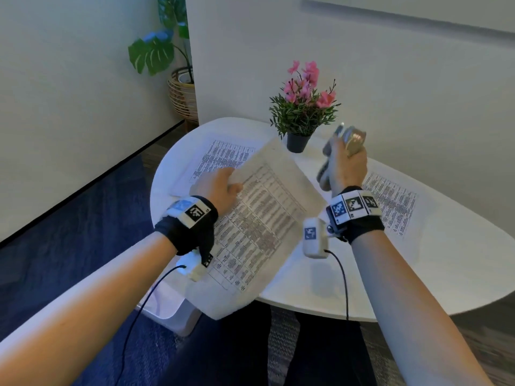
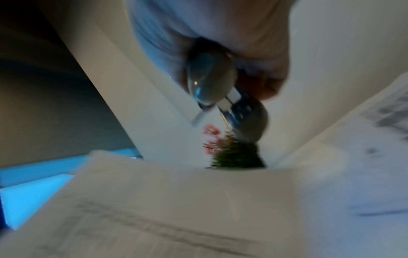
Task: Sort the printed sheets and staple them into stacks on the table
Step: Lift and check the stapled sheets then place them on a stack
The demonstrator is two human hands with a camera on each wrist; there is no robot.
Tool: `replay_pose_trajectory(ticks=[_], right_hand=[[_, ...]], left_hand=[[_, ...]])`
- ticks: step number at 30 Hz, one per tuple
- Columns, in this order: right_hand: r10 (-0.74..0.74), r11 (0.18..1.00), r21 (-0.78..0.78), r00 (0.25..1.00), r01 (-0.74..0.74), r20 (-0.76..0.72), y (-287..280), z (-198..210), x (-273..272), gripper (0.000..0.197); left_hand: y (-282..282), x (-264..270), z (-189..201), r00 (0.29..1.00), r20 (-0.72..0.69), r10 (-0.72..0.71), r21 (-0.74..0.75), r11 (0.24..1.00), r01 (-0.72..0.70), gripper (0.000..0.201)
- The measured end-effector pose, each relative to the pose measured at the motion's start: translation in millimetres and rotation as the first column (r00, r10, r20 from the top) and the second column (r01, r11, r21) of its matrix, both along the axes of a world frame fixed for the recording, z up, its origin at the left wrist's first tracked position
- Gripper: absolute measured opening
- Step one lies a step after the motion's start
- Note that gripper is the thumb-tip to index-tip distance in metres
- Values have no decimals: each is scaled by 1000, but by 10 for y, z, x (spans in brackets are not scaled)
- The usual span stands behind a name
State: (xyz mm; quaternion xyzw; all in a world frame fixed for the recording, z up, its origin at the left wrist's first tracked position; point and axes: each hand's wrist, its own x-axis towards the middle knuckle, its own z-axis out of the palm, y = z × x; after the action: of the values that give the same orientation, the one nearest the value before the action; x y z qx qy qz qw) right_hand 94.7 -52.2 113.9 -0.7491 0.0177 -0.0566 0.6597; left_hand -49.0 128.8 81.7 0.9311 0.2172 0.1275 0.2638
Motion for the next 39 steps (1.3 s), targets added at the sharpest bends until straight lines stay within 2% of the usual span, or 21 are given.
replay_pose_trajectory(ticks=[2,4,5,8,10,13,14,15,16,17,18,19,21,23,25,28,29,32,35,37,39], right_hand=[[3,949,-307,980,-66,-201,-123,-230,127,43],[75,771,-578,938,-269,-338,-228,-488,179,28],[101,658,-664,916,-354,-388,-278,-630,190,30],[99,405,-802,893,-440,-440,-353,-964,227,21],[95,314,-844,898,-436,-429,-320,-1068,253,21],[161,349,-858,927,-375,-340,-162,-1049,208,39],[236,414,-832,926,-370,-294,-63,-1005,168,48],[331,530,-738,903,-417,-273,42,-909,76,58],[439,664,-529,849,-528,-296,168,-845,-13,65],[548,738,-243,769,-629,-328,303,-773,-124,68],[630,737,-26,701,-675,-333,435,-742,-192,69],[674,713,46,666,-700,-319,553,-743,-230,72],[692,695,-17,675,-719,-258,742,-771,-263,80],[644,722,-186,745,-667,-172,900,-794,-220,52],[609,747,-263,787,-611,-99,1033,-807,-103,25],[571,768,-295,817,-568,-85,1231,-733,40,16],[547,775,-314,831,-549,-103,1302,-732,100,10],[441,802,-323,863,-502,-247,1458,-816,317,33],[376,765,-368,830,-529,-412,1527,-920,410,13],[311,715,-433,804,-549,-507,1552,-1007,429,39],[259,694,-474,803,-542,-537,1559,-1044,405,44]], left_hand=[[213,-68,12,997,19,75,-6,997,-75,27],[385,-147,67,990,37,133,-41,990,-131,26],[442,-185,106,987,61,151,-75,986,-146,21],[561,-261,232,966,190,176,-173,974,-144,8],[609,-276,329,942,282,182,-221,968,-120,6],[694,-223,449,897,390,206,-295,951,-90,12],[731,-183,463,881,418,222,-350,934,-69,13],[761,-143,472,865,439,243,-415,909,-44,15],[799,-99,462,850,450,273,-477,878,-30,18],[829,-57,445,839,450,306,-530,848,-25,20],[864,-20,419,826,449,339,-572,820,-26,19],[909,14,383,812,453,367,-601,799,-25,17],[1014,45,296,786,457,418,-630,775,-45,15],[1159,19,164,758,439,482,-657,748,-95,17],[1324,-43,-84,732,392,558,-680,711,-178,26],[1564,-147,-679,734,236,636,-677,650,-346,70],[1526,-219,-793,767,175,618,-641,663,-387,74],[1252,-466,-958,857,18,514,-475,759,-445,40],[1114,-577,-1240,906,-71,417,-334,846,-416,35],[1092,-601,-1402,919,-59,390,-261,883,-391,37],[1076,-609,-1492,911,-30,411,-252,879,-405,38]])
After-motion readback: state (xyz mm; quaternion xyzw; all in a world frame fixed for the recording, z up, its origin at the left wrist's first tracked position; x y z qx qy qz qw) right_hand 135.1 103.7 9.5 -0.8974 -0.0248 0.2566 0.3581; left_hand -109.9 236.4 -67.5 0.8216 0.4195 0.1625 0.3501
